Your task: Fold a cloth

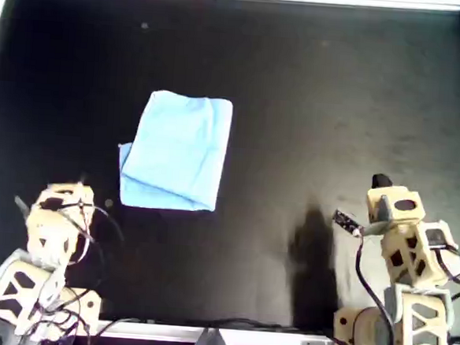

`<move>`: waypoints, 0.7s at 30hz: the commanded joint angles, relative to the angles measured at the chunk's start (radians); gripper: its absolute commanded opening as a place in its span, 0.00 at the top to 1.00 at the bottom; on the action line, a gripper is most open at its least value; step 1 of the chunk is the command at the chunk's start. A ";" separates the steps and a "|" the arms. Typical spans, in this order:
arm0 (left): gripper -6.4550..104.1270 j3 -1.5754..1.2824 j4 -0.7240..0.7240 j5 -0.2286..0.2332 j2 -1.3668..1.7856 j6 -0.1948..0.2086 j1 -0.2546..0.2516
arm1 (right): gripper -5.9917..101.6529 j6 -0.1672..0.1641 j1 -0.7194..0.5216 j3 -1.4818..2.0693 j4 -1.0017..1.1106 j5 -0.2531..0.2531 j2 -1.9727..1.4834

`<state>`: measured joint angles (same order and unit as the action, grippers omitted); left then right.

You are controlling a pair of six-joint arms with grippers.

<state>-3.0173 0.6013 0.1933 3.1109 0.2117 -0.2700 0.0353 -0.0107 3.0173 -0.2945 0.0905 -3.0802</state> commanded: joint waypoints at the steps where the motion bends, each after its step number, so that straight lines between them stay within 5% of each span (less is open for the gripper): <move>1: 0.40 0.012 0.067 -0.035 0.012 0.014 0.054 | 0.91 -0.005 -0.011 0.009 0.035 0.006 -0.040; 10: 0.40 0.031 0.187 -0.035 0.012 0.002 0.117 | 0.92 -0.005 -0.008 0.009 -0.186 -0.009 -0.038; 21: 0.40 0.009 0.210 -0.018 0.011 -0.014 0.121 | 0.93 -0.005 -0.008 0.009 -0.383 -0.011 -0.038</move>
<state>-3.0173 0.8099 0.1687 3.1109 0.2117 -0.1733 0.0353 -0.0169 3.0173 -0.6182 0.0859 -3.0802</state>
